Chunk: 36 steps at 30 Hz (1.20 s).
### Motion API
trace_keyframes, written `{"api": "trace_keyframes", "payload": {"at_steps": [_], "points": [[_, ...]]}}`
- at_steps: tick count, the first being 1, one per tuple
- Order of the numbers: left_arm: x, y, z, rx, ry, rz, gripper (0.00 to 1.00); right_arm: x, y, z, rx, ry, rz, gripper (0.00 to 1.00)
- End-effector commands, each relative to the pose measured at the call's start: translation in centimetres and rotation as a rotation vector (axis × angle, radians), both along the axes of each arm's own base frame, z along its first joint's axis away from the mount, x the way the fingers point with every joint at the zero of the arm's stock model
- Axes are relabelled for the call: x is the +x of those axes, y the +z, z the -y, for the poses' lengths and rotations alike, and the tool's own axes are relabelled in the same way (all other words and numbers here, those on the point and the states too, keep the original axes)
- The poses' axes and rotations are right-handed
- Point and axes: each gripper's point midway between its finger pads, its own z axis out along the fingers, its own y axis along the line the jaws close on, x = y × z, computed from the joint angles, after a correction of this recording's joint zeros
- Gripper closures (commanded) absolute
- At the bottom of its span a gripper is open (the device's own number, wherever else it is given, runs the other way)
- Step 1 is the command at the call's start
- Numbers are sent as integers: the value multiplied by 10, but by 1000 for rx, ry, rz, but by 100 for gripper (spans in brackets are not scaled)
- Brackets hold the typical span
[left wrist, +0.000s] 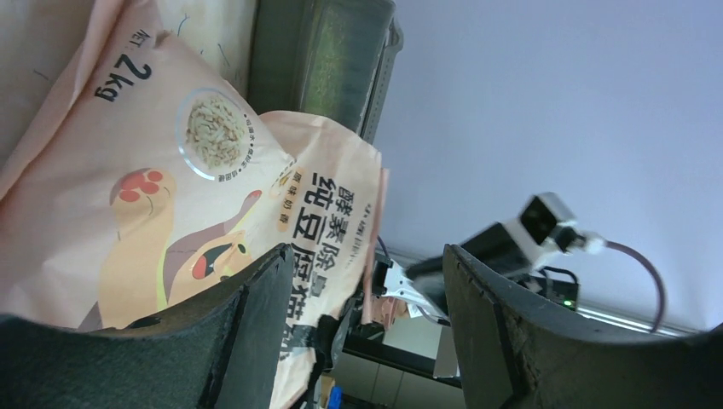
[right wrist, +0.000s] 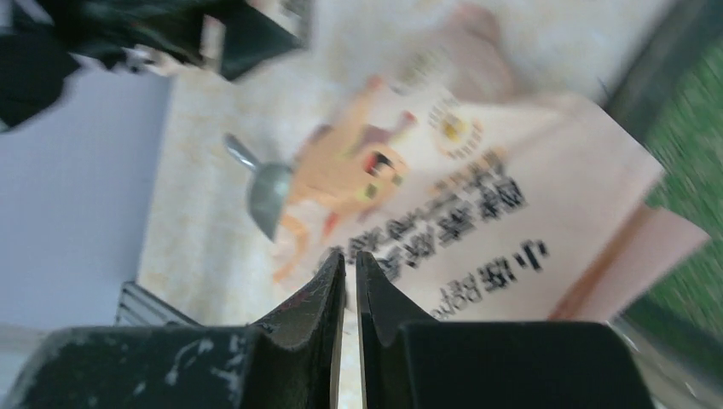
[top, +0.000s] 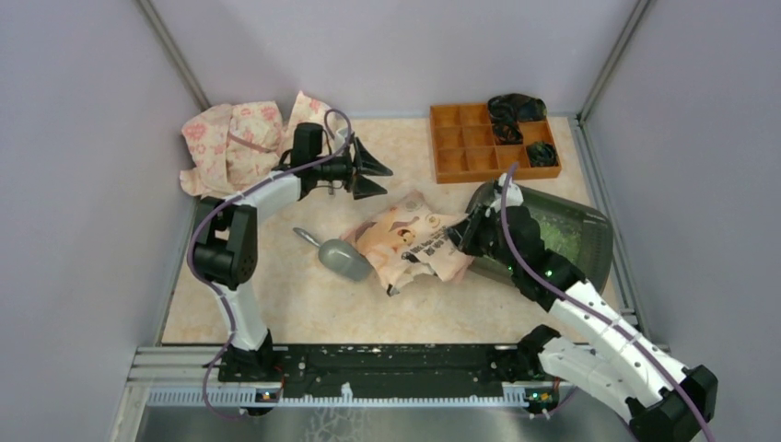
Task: Fill the litter box with clean litter
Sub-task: Close the cat litter bag at the center of the board.
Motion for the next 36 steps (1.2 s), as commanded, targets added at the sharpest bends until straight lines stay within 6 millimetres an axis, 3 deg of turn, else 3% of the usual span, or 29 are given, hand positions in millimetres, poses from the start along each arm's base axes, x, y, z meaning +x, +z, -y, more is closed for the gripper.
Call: {"api": "trace_keyframes", "payload": {"at_steps": [1, 6, 8, 11, 13, 25, 28, 36], "points": [[5, 0, -1, 13, -15, 26, 30, -17, -29, 48, -51, -214, -141, 89], [7, -2, -1, 24, -18, 31, 30, -45, -17, 76, -78, -249, -149, 88], [7, -5, -1, 28, -19, 28, 30, -56, -18, 81, -82, -243, -166, 79], [4, -7, -2, 31, -29, 31, 30, -64, -23, 72, -73, -183, -204, 52], [3, -8, -2, 38, -31, 42, 30, -65, -26, 62, -67, -147, -238, 45], [-11, 3, -7, 23, -47, 38, 29, -51, -52, 19, 26, -102, -430, 39], [-12, 16, -7, -5, -52, 86, 23, -39, -57, 12, 37, -114, -436, 38], [-14, 23, -17, -26, -48, 94, 23, 4, -81, 1, -28, -181, -420, 39]]}}
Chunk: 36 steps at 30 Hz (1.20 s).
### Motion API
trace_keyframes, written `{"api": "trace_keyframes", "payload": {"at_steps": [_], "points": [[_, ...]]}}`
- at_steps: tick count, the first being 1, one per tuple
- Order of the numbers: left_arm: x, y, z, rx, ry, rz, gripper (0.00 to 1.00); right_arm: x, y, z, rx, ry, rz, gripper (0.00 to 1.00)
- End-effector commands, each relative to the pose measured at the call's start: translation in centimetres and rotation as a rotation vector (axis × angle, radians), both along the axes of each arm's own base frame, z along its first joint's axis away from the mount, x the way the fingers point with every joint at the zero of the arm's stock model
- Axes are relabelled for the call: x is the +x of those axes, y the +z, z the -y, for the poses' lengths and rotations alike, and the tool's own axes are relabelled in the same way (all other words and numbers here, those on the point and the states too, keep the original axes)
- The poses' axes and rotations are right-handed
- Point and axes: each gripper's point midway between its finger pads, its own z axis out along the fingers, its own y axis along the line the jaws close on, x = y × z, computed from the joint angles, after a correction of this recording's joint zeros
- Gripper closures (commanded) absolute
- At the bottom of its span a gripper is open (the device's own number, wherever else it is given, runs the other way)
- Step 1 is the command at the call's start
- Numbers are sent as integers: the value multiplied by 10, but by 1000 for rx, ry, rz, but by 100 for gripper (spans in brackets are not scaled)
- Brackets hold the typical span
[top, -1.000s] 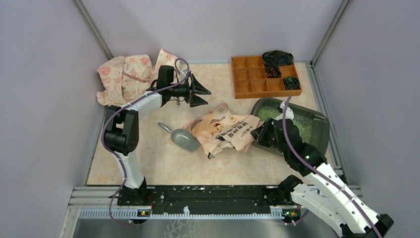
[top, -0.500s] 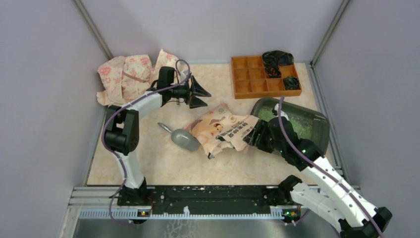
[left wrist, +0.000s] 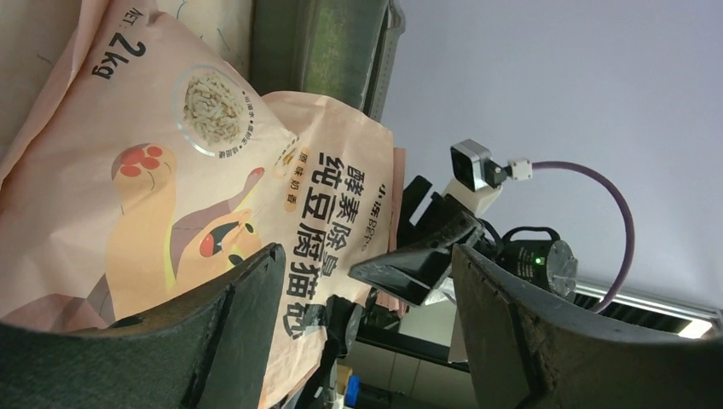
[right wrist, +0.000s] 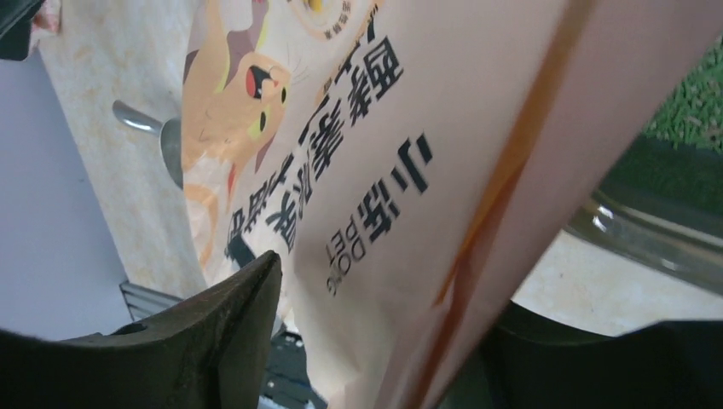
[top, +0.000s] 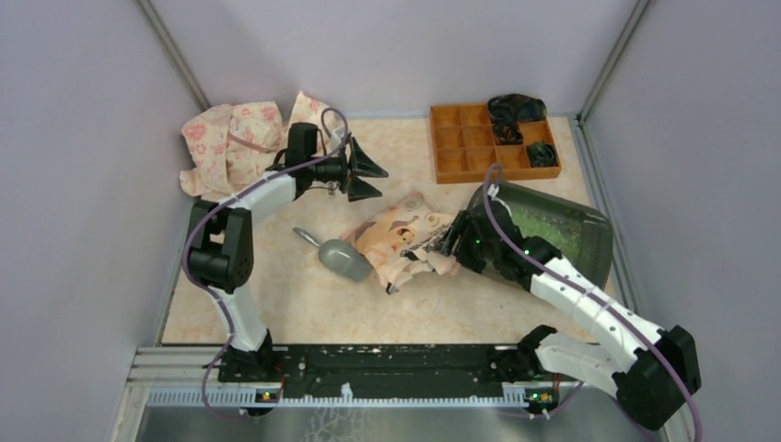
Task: Fill the litter box with clean litter
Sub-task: Close the cat litter bag at the center of the board.
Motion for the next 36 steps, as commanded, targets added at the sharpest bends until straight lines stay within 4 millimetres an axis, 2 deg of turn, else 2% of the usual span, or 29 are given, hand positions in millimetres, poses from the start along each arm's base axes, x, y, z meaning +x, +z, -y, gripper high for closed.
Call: {"api": "trace_keyframes", "payload": {"at_steps": [1, 2, 3, 5, 9, 12, 14, 16, 17, 20, 23, 27, 29, 33, 36], "points": [[-6, 21, -9, -42, -12, 62, 23, 40, 14, -12, 7, -33, 114, 43], [-6, 22, -10, -44, -9, 62, 23, 48, 19, -15, -10, -24, 135, 50], [-5, 22, -12, -44, -6, 63, 23, 57, 30, -20, -14, -3, 175, 64], [-4, 24, -16, -45, -2, 70, 23, 77, 67, -28, -22, 42, 290, 98], [1, 26, -24, -46, 16, 85, 23, 121, 160, -44, -117, 208, 561, 100], [4, 29, -29, -52, 20, 111, 21, 143, 225, -67, -146, 380, 745, 100], [5, 32, -31, -62, 21, 135, 20, 151, 261, -86, -104, 507, 857, 100], [7, 36, -35, -68, 27, 158, 20, 152, 285, -108, -31, 654, 937, 100], [8, 37, -37, -66, 36, 169, 19, 154, 288, -121, 5, 732, 946, 100], [8, 43, -45, -62, 56, 214, 17, 154, 295, -139, 88, 880, 928, 100], [4, 52, -53, -51, 77, 275, 15, 148, 289, -143, 88, 981, 883, 100], [6, 54, -72, 32, 165, 352, 12, 138, 250, -133, 22, 1058, 769, 100], [7, 50, -83, 73, 214, 351, 12, 140, 227, -121, -56, 1035, 685, 100], [10, 37, -97, 109, 267, 320, 12, 147, 176, -94, -301, 980, 555, 100], [11, 33, -95, 96, 243, 320, 12, 153, 150, -87, -499, 979, 577, 100]]}}
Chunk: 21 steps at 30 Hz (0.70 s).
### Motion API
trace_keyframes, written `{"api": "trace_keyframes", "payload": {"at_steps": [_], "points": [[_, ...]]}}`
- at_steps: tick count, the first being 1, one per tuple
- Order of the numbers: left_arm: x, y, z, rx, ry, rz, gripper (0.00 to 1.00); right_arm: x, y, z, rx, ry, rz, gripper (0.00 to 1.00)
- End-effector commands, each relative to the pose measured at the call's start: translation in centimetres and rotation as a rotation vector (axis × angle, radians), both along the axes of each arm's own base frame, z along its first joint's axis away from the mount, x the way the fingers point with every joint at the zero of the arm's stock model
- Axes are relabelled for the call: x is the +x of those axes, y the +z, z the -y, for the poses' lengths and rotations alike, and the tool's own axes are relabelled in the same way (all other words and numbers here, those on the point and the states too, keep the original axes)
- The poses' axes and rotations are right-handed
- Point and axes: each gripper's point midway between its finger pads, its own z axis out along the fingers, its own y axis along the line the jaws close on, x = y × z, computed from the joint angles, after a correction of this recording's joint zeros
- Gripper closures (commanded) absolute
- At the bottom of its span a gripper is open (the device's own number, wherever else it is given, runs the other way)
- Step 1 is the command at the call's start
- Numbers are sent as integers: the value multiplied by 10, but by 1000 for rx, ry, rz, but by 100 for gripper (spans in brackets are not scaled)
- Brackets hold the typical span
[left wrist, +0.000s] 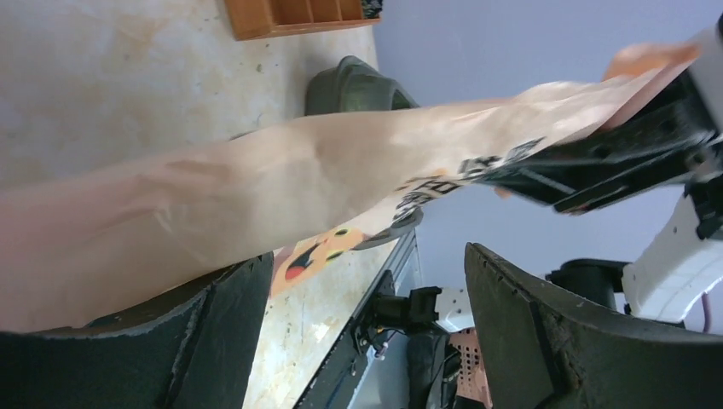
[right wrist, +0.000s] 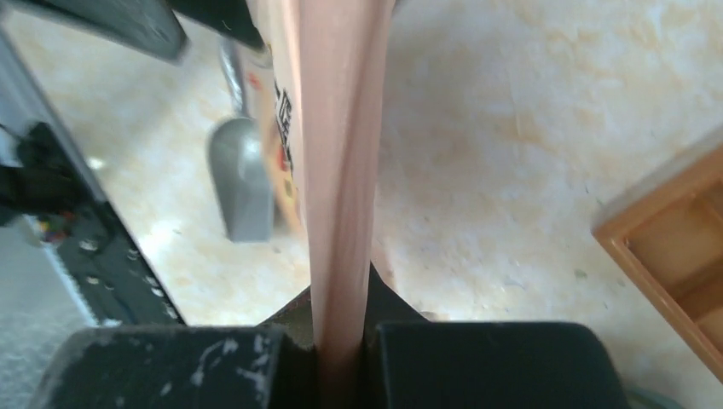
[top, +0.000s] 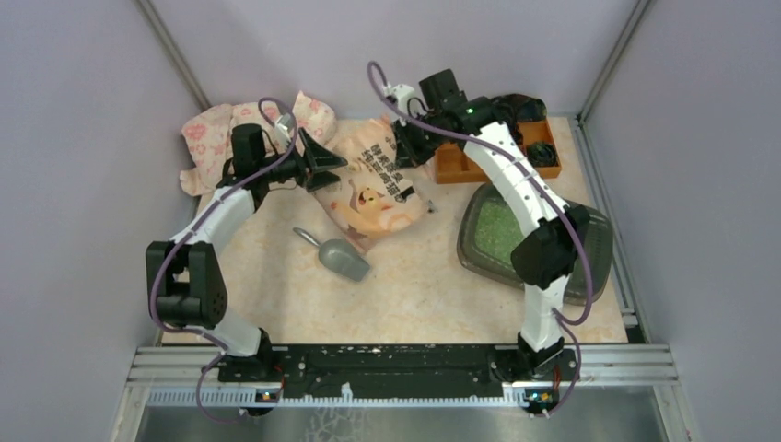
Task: Fill the litter box with clean litter
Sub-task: Close the cat litter bag at the center of the board.
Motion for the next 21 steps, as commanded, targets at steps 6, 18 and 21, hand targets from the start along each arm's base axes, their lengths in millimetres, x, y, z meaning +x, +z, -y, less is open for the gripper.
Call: {"api": "trace_keyframes", "payload": {"at_steps": [6, 18, 21], "points": [[-3, -18, -7, 26, 24, 89, 11, 6, 11, 23, -200, 20, 444, 100], [8, -11, -13, 49, 88, 208, 10, -14, 58, 6, -91, 255, 662, 100], [10, -15, -12, 24, 85, 156, 1, -23, 63, -1, -62, 308, 661, 100]]}}
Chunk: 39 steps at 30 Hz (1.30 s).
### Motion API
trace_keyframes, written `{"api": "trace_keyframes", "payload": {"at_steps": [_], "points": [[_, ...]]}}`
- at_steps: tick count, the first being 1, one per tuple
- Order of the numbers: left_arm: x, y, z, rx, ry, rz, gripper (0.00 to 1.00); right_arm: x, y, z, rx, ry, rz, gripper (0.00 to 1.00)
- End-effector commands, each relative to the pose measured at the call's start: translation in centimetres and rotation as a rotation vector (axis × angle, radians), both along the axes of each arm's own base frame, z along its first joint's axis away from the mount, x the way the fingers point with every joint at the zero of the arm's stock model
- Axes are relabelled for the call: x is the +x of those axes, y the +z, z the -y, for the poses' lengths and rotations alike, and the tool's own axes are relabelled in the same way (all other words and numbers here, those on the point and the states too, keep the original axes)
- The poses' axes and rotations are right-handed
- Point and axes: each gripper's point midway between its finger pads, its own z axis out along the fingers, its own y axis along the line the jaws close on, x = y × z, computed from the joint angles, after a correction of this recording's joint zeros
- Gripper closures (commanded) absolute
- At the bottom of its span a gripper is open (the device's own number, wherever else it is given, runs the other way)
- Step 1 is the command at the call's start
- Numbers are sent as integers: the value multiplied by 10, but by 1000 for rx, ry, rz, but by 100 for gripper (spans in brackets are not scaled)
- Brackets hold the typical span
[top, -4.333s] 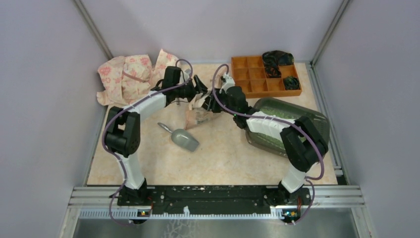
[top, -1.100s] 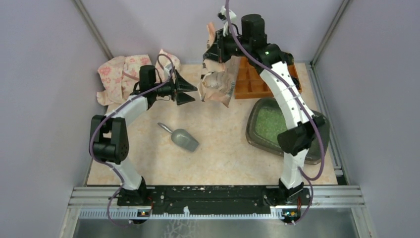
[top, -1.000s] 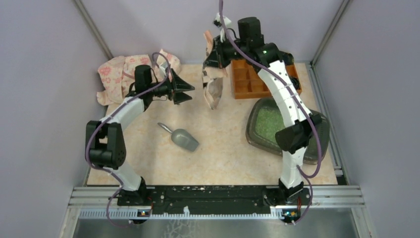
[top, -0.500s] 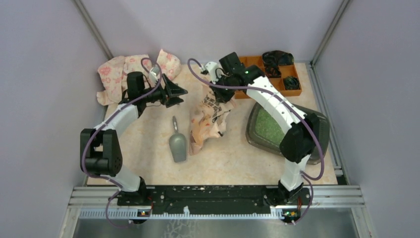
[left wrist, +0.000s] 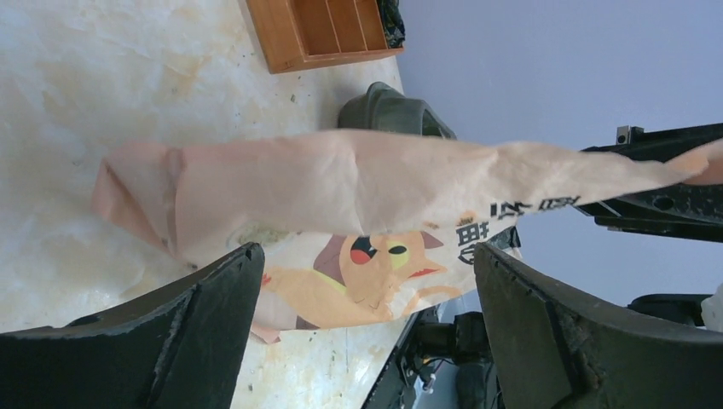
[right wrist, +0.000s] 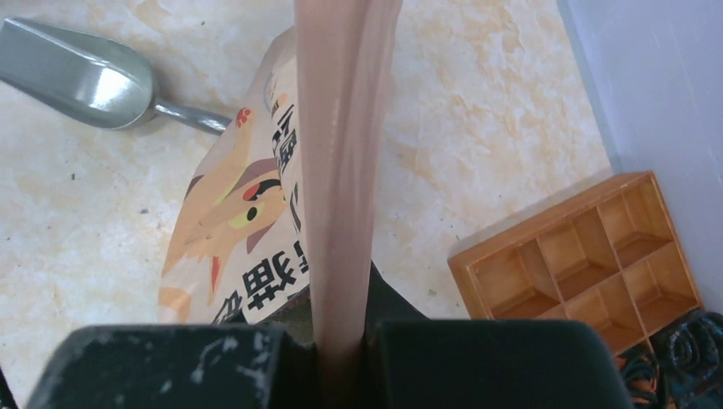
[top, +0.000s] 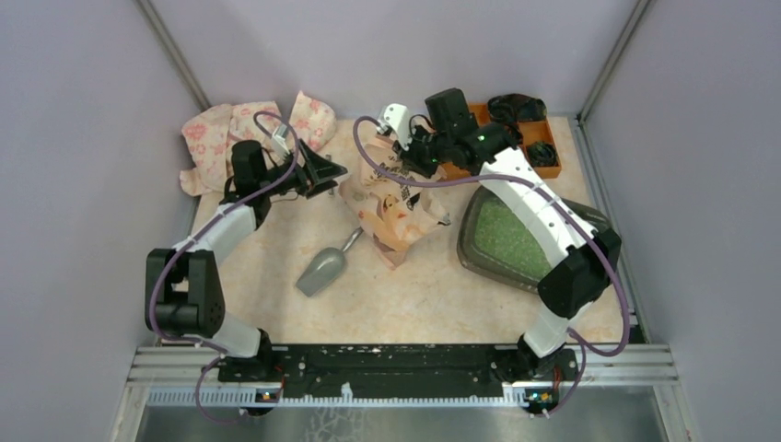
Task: Fill the litter box with clean litter
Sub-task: Close the cat litter bag at the center of the board.
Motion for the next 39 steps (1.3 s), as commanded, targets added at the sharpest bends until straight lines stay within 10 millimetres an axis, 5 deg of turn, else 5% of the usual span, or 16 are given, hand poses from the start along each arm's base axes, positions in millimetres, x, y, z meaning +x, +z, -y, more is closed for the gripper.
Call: {"api": "trace_keyframes", "payload": {"at_steps": [1, 15, 24, 34, 39], "points": [[10, 11, 1, -43, -7, 5, 1, -13, 73, -25, 143, 158, 179, 100], [-22, 40, 8, -246, -24, -574, 1, -28, 82, -44, -15, 111, 387, 100], [-57, 18, 3, -144, 0, -896, 1, -24, 81, -54, -59, 67, 441, 100], [-66, -10, 2, -147, 69, -1040, 1, -43, 70, -81, -83, 101, 454, 100], [-65, -40, 1, -125, 93, -1113, 7, -60, 56, -99, -85, 149, 429, 100]]}}
